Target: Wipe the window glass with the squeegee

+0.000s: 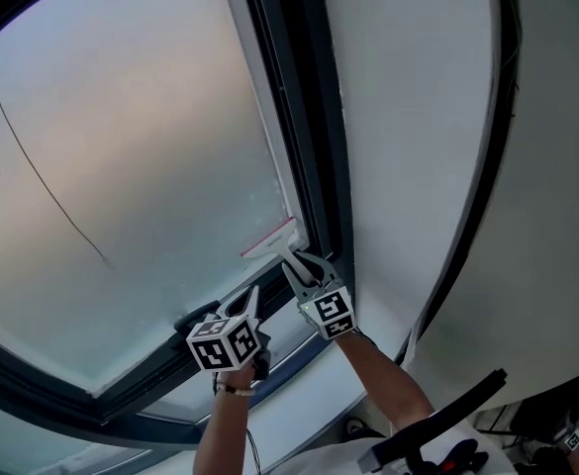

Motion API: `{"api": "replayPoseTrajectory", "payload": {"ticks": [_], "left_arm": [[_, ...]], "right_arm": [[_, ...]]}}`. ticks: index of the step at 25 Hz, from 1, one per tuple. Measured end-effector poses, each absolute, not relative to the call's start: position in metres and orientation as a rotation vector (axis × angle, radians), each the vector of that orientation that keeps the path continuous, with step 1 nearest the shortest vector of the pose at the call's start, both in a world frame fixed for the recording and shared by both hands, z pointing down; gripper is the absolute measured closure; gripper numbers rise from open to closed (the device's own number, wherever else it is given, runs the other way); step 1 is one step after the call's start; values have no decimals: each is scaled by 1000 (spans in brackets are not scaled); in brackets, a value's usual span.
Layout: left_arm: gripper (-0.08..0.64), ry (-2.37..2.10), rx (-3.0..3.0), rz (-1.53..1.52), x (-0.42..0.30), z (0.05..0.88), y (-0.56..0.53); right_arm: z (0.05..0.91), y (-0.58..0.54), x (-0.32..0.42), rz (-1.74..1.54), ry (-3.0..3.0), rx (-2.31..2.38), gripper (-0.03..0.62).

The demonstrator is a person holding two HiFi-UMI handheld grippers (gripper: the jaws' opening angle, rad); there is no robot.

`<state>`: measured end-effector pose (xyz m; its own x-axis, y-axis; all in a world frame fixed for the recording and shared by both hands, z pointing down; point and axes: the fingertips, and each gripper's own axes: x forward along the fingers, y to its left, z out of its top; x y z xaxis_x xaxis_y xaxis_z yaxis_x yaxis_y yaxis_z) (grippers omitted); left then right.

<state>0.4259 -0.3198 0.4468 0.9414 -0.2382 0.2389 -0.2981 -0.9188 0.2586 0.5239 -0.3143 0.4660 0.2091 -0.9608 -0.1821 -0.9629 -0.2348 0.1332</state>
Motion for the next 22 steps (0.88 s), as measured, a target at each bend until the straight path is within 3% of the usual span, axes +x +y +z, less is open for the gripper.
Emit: {"api": "replayPoseTrajectory", "payload": {"ticks": [22], "left_arm": [[560,-387,2699,316,399,480,-311]], "right_arm": [[504,-310,518,219,1976,-2523,505]]}}
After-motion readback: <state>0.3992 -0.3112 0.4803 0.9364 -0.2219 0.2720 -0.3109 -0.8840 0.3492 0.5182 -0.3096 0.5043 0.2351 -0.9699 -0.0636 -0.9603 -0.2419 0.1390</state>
